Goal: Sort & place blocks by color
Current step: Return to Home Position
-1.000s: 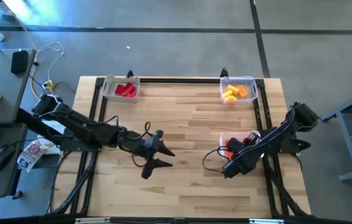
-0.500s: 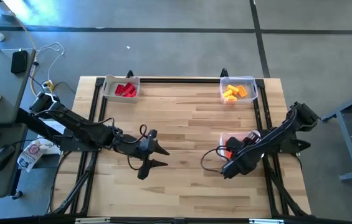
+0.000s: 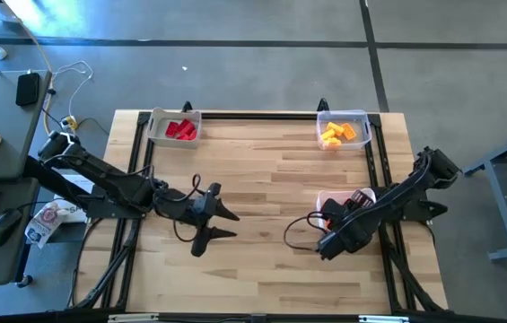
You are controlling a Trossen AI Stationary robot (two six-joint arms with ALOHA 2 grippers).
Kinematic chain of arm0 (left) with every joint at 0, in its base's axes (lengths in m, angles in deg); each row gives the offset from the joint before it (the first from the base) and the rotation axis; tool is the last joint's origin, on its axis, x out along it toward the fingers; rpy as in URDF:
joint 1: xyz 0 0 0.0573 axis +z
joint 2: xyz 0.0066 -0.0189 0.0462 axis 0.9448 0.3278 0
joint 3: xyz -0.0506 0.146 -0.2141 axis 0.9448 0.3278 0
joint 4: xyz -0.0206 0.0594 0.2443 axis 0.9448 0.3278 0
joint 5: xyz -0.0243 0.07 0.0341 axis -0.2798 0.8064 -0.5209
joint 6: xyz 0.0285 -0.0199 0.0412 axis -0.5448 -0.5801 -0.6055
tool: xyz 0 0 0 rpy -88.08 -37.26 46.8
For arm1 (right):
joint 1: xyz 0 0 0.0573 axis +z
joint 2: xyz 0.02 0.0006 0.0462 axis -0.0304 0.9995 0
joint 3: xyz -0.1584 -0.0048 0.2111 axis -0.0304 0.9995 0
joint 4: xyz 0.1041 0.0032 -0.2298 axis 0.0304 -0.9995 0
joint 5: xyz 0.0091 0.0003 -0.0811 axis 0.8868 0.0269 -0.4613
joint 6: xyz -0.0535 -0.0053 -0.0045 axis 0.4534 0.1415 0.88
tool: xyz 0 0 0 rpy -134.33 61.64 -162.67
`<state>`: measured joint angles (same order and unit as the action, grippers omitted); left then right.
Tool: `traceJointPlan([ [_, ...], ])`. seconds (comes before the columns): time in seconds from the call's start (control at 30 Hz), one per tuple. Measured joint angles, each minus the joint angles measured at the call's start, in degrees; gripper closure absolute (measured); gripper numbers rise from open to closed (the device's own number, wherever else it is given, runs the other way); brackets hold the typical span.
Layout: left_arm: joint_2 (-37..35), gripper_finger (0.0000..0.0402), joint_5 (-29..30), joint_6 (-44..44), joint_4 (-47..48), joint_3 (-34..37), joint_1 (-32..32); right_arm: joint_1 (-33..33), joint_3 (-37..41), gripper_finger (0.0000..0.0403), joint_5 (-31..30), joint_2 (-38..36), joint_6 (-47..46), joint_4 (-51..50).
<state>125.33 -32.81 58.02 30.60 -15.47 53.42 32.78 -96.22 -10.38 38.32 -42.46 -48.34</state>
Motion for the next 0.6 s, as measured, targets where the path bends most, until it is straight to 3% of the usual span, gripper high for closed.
traceJointPlan([
  [0.3,-3.6,0.0211,10.7,0.1,8.9,0.0,-4.8,-3.2,-3.6,0.0198,-9.4,0.0,10.5,11.0],
  [0.47,-3.7,0.0211,14.9,0.6,12.0,0.1,-7.4,-6.2,-4.0,0.0198,-11.3,0.0,19.0,19.6],
  [0.6,-3.8,0.0211,15.2,0.7,8.1,4.4,-8.2,-8.6,-4.0,0.0198,-11.2,0.0,25.6,26.3],
])
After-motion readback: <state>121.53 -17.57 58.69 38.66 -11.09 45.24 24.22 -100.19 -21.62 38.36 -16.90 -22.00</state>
